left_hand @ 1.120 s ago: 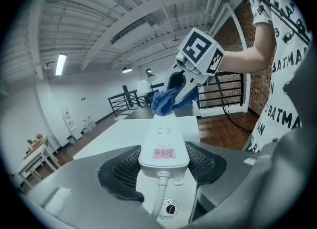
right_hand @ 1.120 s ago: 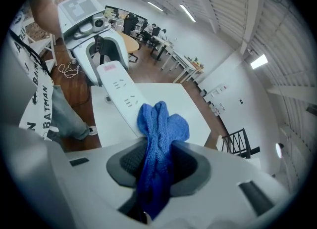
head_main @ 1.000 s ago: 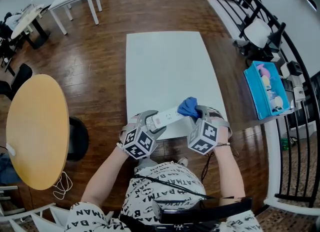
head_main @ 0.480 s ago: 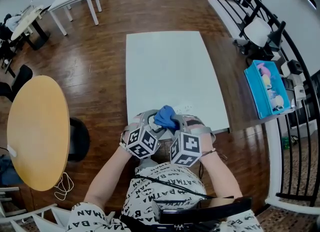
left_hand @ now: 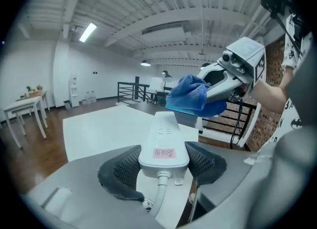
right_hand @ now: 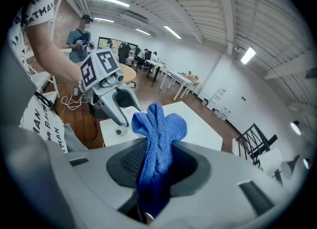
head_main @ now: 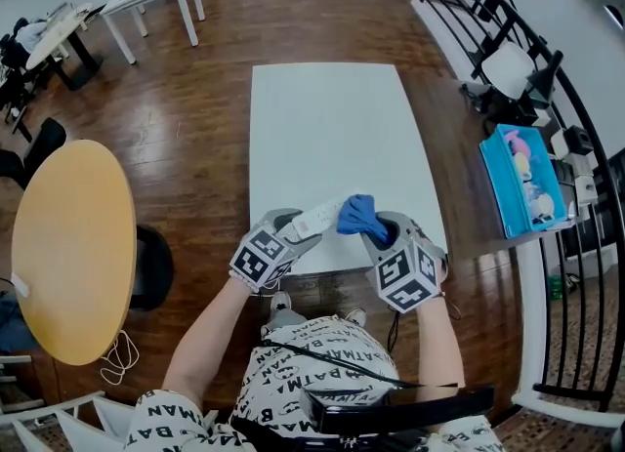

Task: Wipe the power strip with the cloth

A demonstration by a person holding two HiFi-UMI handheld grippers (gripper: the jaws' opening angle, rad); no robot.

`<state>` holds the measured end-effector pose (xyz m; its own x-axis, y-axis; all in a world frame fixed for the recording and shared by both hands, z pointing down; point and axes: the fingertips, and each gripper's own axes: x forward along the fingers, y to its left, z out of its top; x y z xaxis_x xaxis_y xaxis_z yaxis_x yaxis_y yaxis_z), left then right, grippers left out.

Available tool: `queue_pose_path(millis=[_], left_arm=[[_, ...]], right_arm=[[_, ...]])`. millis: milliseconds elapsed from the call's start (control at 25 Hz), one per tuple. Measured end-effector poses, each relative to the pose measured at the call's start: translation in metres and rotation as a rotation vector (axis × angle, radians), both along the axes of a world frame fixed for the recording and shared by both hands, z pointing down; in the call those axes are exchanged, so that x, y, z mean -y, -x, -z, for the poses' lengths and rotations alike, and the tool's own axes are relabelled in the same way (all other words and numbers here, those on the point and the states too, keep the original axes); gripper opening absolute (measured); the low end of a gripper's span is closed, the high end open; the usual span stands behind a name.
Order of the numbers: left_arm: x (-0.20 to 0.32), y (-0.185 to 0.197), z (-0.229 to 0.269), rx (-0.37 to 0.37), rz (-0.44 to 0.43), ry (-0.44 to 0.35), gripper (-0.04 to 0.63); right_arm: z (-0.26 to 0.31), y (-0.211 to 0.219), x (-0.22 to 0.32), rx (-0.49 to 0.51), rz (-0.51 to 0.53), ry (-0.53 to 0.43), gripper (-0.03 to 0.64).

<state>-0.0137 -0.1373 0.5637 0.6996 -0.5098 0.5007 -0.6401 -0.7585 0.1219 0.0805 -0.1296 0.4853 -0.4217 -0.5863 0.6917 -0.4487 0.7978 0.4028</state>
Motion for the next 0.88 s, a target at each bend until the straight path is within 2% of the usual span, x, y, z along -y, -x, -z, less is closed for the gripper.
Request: queue_pose_path(millis=[200,400,520,720,880], left_arm=[[0.011,0.013,0.003,-0.057,0.048,0.028,0.281],[0.012,0.011,0.012,-0.15,0.062,0.053,0.281],[0.01,0.007,0.018,-0.189,0.054,0.05,0.281],[0.001,-0.004,0.025,-0.181,0.0,0.022,0.281],[-0.007,0.0,0.032,-0.187,-0.029,-0.018,0.281]], right_arm=[[-0.003,-0.01,-0.006,0.075,-0.052,0.04,0.121],[-0.006,0.012,-0.022,0.186,-0.032,0.09,0.121],[-0.017,0.027,-0.031,0.208,0.001,0.137,0.121],[-0.03,0.036,-0.036,0.2,0.039,0.168,0.12],[-0.034,0.028,-0.03,0.191,0.025,0.171,0.12]])
